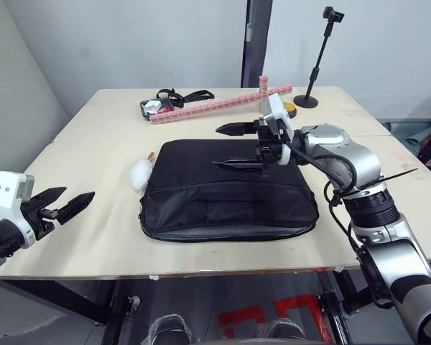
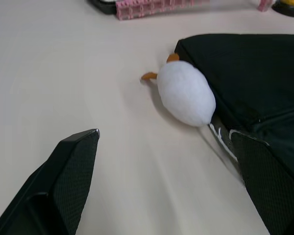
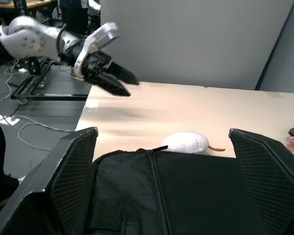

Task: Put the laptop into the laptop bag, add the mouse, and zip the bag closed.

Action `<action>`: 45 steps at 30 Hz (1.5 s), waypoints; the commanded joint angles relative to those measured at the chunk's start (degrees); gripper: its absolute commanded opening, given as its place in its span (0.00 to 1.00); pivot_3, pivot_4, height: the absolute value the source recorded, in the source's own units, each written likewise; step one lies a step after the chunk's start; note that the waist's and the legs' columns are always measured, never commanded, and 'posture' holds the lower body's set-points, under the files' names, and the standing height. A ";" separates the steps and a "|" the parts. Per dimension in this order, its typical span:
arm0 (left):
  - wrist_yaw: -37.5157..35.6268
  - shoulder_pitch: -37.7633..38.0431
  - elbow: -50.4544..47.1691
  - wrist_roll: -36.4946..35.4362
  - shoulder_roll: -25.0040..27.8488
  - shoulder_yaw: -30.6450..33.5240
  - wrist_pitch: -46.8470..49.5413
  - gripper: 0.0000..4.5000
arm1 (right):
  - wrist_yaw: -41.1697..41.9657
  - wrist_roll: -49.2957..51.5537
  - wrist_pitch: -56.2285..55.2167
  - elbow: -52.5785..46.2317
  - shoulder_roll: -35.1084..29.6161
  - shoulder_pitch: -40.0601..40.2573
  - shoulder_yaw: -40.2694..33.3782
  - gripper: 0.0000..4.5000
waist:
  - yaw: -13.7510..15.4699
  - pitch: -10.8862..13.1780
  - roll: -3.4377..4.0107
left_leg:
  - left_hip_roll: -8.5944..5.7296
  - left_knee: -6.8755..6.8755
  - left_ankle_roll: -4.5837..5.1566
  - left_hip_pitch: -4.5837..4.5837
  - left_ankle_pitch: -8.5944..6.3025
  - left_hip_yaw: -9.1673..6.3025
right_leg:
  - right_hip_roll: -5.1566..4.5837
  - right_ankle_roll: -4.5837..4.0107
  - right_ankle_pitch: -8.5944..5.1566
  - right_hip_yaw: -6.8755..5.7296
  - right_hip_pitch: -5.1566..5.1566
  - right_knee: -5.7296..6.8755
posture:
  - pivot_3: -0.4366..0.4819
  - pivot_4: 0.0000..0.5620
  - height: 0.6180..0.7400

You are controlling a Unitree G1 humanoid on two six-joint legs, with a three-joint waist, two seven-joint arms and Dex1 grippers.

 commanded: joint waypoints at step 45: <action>-2.22 -36.51 43.27 18.29 -5.82 -28.55 -15.70 0.41 | 1.00 -23.92 -26.80 34.06 10.38 3.84 9.84 0.00 | -0.70 -0.15 -0.09 | 0.00 0.10 -0.02 0.07 0.05 -0.18 | -0.01 -0.03 0.02 -0.12 0.18 0.14 | 0.48 0.27 1.00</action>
